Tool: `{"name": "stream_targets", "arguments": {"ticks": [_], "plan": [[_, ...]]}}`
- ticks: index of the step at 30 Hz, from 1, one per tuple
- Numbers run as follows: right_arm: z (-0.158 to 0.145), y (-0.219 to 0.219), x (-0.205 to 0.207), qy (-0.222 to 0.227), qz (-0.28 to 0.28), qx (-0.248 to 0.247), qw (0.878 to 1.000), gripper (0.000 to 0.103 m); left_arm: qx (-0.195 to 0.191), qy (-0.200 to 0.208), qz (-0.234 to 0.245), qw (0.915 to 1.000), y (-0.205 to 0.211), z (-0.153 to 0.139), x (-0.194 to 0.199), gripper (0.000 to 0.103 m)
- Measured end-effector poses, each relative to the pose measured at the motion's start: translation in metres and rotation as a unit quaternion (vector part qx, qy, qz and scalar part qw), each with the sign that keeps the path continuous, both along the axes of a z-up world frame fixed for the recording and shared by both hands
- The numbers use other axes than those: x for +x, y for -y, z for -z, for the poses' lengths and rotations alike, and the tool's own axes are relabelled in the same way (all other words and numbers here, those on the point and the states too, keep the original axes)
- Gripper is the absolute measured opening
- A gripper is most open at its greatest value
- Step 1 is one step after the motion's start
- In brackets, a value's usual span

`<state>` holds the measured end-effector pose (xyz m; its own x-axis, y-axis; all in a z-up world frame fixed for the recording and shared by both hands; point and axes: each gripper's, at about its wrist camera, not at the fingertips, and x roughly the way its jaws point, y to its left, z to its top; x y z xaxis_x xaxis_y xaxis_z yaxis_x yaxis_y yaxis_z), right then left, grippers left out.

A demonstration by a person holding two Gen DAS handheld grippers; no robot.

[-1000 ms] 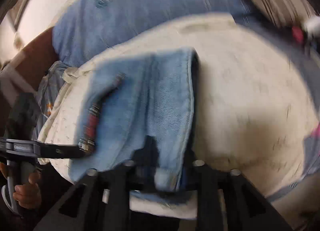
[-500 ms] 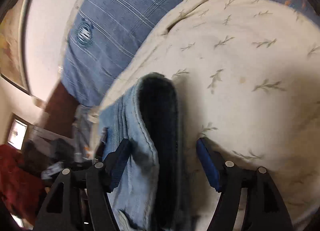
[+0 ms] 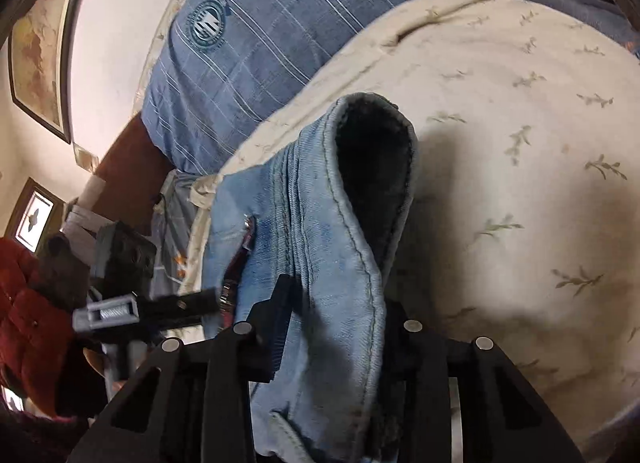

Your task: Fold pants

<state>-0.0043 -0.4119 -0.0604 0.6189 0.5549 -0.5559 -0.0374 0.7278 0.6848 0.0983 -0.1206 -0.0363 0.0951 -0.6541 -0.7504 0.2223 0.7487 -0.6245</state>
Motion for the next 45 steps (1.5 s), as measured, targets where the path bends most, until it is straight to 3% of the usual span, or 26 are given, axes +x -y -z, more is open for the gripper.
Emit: {"name": "stream_targets", "arguments": {"ticks": [2, 9, 11, 12, 13, 14, 17, 19, 23, 26, 28, 30, 33, 37, 38, 45], "plan": [[-0.012, -0.009, 0.006, 0.008, -0.009, -0.002, 1.000, 0.035, -0.003, 0.001, -0.019, 0.9998, -0.014, -0.006, 0.005, 0.057], [-0.058, -0.083, 0.079, 0.049, -0.077, 0.003, 0.996, 0.038, 0.007, 0.085, -0.112, 0.9901, -0.095, -0.058, 0.043, 0.057], [-0.073, -0.104, 0.102, 0.081, -0.082, -0.022, 0.993, 0.045, 0.020, 0.113, -0.129, 0.9849, -0.111, -0.069, 0.057, 0.069], [-0.078, -0.116, 0.115, 0.090, -0.066, -0.082, 0.990, 0.059, 0.056, 0.129, -0.140, 0.9800, -0.120, -0.072, 0.064, 0.073], [-0.081, -0.129, 0.126, 0.081, -0.027, -0.180, 0.980, 0.070, 0.110, 0.146, -0.160, 0.9699, -0.125, -0.073, 0.069, 0.076], [-0.078, -0.140, 0.134, 0.058, -0.007, -0.224, 0.973, 0.070, 0.175, 0.171, -0.183, 0.9520, -0.131, -0.074, 0.068, 0.076], [-0.071, -0.143, 0.131, 0.043, -0.008, -0.216, 0.976, 0.076, 0.294, 0.214, -0.207, 0.9083, -0.141, -0.059, 0.054, 0.084], [-0.062, -0.146, 0.120, 0.018, 0.002, -0.244, 0.970, 0.089, 0.332, 0.223, -0.216, 0.8909, -0.147, -0.045, 0.044, 0.084], [-0.052, -0.148, 0.094, -0.018, -0.004, -0.290, 0.957, 0.089, 0.378, 0.249, -0.229, 0.8620, -0.150, -0.018, 0.016, 0.084], [-0.059, -0.146, 0.074, -0.022, 0.002, -0.298, 0.954, 0.097, 0.411, 0.250, -0.225, 0.8477, -0.141, -0.012, 0.003, 0.084], [-0.070, -0.148, 0.059, -0.008, 0.013, -0.306, 0.952, 0.103, 0.413, 0.254, -0.218, 0.8469, -0.136, -0.012, -0.010, 0.084], [-0.080, -0.152, 0.045, 0.021, 0.025, -0.330, 0.943, 0.103, 0.395, 0.247, -0.213, 0.8587, -0.136, -0.013, -0.015, 0.084], [-0.091, -0.158, 0.030, 0.044, 0.047, -0.393, 0.917, 0.103, 0.375, 0.235, -0.205, 0.8733, -0.134, -0.016, -0.025, 0.084], [-0.097, -0.160, 0.016, 0.051, 0.074, -0.435, 0.896, 0.103, 0.361, 0.242, -0.201, 0.8781, -0.129, -0.021, -0.042, 0.084], [-0.097, -0.161, 0.012, 0.049, 0.085, -0.454, 0.886, 0.103, 0.355, 0.241, -0.198, 0.8812, -0.128, -0.022, -0.046, 0.084], [-0.097, -0.159, -0.006, 0.053, 0.085, -0.442, 0.891, 0.103, 0.322, 0.254, -0.174, 0.8952, -0.115, -0.027, -0.073, 0.084]]}}
